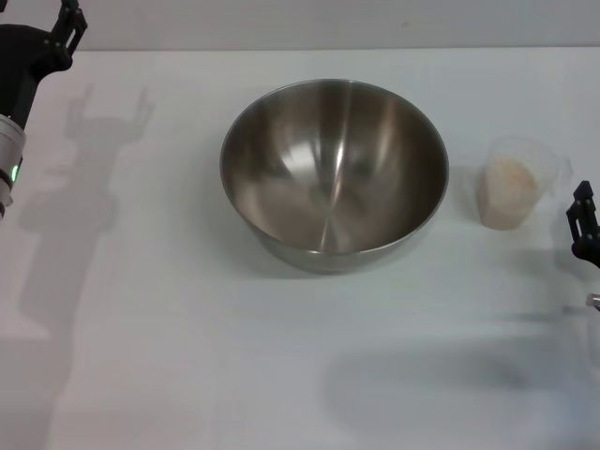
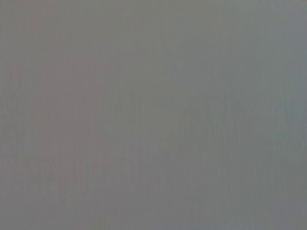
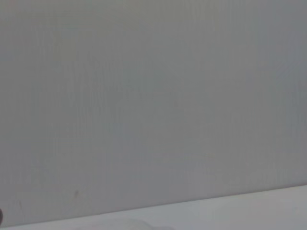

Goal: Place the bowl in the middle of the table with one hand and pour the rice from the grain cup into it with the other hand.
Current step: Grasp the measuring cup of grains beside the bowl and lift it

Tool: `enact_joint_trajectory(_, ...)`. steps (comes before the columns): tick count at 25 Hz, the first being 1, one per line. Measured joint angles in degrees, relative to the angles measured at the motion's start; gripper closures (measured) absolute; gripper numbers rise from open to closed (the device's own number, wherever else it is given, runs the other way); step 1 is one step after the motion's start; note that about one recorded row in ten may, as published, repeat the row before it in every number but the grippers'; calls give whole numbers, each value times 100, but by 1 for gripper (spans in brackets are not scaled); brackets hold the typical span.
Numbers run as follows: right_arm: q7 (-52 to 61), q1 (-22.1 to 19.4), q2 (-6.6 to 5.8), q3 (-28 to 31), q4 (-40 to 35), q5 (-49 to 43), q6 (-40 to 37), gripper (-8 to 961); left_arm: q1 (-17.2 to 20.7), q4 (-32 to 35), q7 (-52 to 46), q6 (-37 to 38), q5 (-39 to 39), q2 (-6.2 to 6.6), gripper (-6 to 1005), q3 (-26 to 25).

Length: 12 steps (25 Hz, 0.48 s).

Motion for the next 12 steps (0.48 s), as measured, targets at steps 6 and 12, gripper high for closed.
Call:
enact_joint_trajectory(6, 1, 85, 4, -28, -22, -30, 131, 425, -39, 19, 3, -12, -21, 6, 180, -11)
enact_joint_trajectory(12, 4, 186, -1, -26, -60, -39, 242, 425, -48, 25, 4, -2, -24, 9, 180, -80)
